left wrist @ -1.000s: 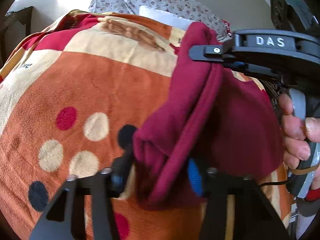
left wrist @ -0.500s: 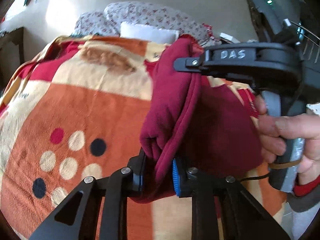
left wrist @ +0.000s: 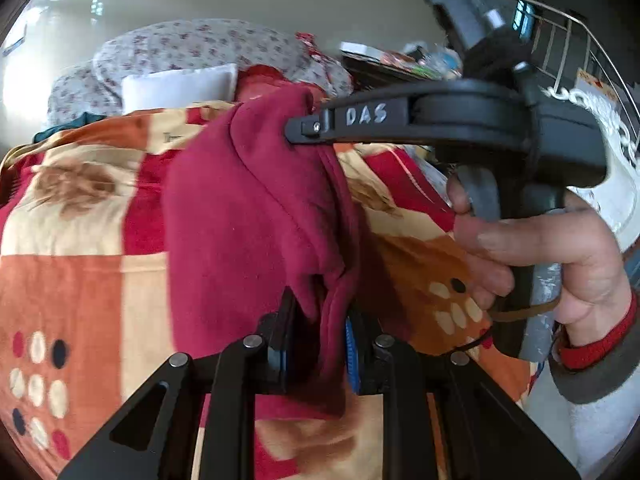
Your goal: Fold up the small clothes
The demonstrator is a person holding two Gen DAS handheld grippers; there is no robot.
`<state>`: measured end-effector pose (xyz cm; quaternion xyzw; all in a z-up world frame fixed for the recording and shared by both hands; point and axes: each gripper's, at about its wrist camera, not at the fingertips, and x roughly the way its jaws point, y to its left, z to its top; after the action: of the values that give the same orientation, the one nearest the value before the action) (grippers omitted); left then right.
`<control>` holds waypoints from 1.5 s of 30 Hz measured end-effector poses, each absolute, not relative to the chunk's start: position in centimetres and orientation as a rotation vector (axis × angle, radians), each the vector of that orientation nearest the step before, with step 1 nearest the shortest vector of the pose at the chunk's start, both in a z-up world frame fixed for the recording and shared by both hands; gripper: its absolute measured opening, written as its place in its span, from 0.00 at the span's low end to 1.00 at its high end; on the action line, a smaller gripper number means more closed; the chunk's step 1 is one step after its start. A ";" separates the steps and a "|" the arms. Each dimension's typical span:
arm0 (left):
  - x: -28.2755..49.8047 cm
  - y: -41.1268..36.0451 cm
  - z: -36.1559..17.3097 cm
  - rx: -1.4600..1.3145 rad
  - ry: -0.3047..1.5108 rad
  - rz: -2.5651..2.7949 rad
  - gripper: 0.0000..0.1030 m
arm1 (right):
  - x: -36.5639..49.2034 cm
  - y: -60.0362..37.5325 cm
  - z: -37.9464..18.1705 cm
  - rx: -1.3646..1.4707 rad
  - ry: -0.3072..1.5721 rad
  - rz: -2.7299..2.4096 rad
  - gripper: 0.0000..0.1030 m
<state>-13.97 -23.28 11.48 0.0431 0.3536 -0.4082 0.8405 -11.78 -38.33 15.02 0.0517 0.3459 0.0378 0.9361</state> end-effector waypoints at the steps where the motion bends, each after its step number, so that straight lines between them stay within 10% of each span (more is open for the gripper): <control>1: -14.3 -23.9 11.3 0.102 0.755 -0.872 0.19 | -11.7 -38.9 14.2 0.095 0.717 0.059 0.14; 13: -17.6 -20.7 12.1 0.208 0.738 -0.816 0.29 | -14.1 -45.7 9.8 0.298 0.738 -0.053 0.23; 18: -15.0 -20.1 10.2 0.213 0.772 -0.723 0.29 | -19.4 -44.8 10.9 0.477 0.710 0.120 0.66; 22: -13.8 -21.0 7.9 0.208 0.821 -0.692 0.29 | -19.3 -42.5 9.0 0.474 0.773 0.153 0.66; 25: -13.6 -21.6 7.0 0.208 0.832 -0.679 0.29 | -18.2 -41.2 7.9 0.392 0.824 0.135 0.18; 36: -14.5 -24.2 5.4 0.262 0.811 -0.689 0.51 | -18.8 -41.2 7.0 0.281 0.820 0.020 0.19; 41: -14.5 -23.7 5.8 0.251 0.803 -0.688 0.52 | -19.0 -43.9 10.1 0.425 0.719 -0.011 0.46; 45: -14.0 -23.5 5.6 0.212 0.824 -0.692 0.54 | -15.3 -44.6 9.4 0.493 0.755 -0.042 0.48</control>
<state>-14.01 -23.46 5.63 0.1006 0.3916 -0.3287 0.8535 -15.29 -44.65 9.40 0.2381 0.3649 -0.0203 0.8999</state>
